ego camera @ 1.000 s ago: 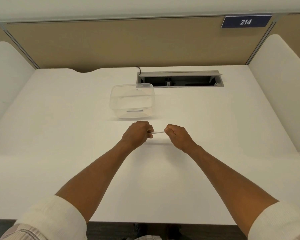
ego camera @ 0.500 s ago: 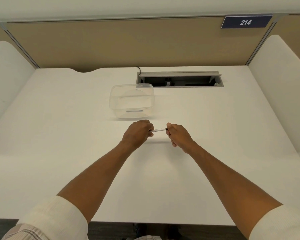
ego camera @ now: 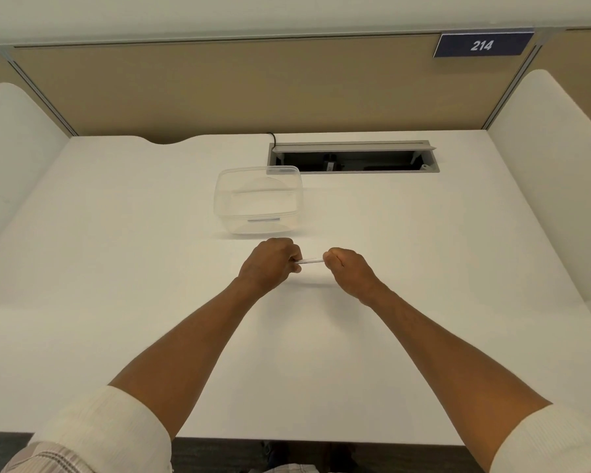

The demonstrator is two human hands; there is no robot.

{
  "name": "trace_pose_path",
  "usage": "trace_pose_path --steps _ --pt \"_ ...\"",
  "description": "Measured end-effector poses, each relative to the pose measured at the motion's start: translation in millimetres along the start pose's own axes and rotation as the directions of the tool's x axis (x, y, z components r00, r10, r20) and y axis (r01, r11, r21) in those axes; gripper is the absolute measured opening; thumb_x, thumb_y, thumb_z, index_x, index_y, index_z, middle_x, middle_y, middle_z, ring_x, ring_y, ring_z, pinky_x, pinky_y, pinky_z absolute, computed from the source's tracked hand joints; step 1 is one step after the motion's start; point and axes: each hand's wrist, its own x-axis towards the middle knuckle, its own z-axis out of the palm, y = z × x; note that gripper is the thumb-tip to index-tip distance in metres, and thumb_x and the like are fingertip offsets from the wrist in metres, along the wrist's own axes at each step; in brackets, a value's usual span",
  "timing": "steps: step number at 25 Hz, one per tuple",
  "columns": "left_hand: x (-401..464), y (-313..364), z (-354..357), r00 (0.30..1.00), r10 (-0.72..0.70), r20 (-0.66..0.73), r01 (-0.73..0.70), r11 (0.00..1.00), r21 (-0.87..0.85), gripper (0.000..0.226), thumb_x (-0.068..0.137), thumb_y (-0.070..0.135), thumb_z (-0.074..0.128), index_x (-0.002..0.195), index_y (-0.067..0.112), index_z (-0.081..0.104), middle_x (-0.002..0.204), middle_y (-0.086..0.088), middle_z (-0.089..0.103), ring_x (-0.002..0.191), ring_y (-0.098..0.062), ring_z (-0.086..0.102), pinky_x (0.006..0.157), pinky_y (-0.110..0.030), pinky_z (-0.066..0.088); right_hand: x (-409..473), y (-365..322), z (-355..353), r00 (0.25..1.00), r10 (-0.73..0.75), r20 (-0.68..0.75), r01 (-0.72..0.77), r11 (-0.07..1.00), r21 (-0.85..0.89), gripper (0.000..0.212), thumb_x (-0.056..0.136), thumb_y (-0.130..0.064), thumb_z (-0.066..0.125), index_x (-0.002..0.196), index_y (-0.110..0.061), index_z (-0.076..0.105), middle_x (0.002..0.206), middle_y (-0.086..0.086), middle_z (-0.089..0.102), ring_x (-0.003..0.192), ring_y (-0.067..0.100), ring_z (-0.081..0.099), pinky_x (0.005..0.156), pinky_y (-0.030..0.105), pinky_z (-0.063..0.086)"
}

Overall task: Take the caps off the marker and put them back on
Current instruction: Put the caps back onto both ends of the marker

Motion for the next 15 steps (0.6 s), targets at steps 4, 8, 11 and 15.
trace_pose_path --steps 4,8,11,15 --pt "-4 3 1 0.998 0.039 -0.052 -0.033 0.993 0.109 0.005 0.089 0.015 0.066 0.091 0.012 0.069 0.085 -0.003 0.06 0.073 -0.029 0.057 0.059 -0.034 0.041 -1 -10 7 0.914 0.372 0.161 -0.403 0.79 0.462 0.03 0.092 -0.023 0.042 0.063 -0.019 0.037 0.055 -0.004 0.027 0.046 0.014 0.018 0.045 0.026 0.015" --pt "-4 4 0 0.996 0.07 -0.053 -0.06 0.984 0.169 0.006 0.091 0.013 0.063 0.093 0.01 0.067 0.087 -0.005 0.06 0.073 -0.032 0.057 0.057 -0.035 0.039 1 -18 -2 0.893 0.399 0.207 -0.449 0.787 0.423 0.031 0.093 -0.025 0.043 0.064 -0.015 0.045 0.052 -0.003 0.033 0.043 0.014 0.024 0.042 0.023 0.019" --pt "-2 3 -2 0.998 0.04 -0.042 -0.034 0.99 0.136 0.006 0.09 0.015 0.065 0.093 0.011 0.069 0.086 -0.004 0.06 0.074 -0.032 0.058 0.059 -0.035 0.041 3 -8 -7 0.981 0.185 0.058 -0.191 0.972 0.139 0.036 0.097 -0.03 0.046 0.074 -0.007 0.061 0.06 0.002 0.052 0.049 0.02 0.045 0.047 0.025 0.039" --pt "0 -1 -2 1.0 0.005 0.015 -0.006 0.999 0.034 0.008 0.086 0.019 0.07 0.091 0.013 0.07 0.084 0.001 0.059 0.078 -0.024 0.056 0.063 -0.031 0.039 2 9 -13 0.992 -0.124 0.032 0.126 0.99 -0.065 0.018 0.094 -0.02 0.055 0.078 -0.014 0.06 0.066 0.004 0.058 0.06 0.019 0.047 0.059 0.033 0.041"
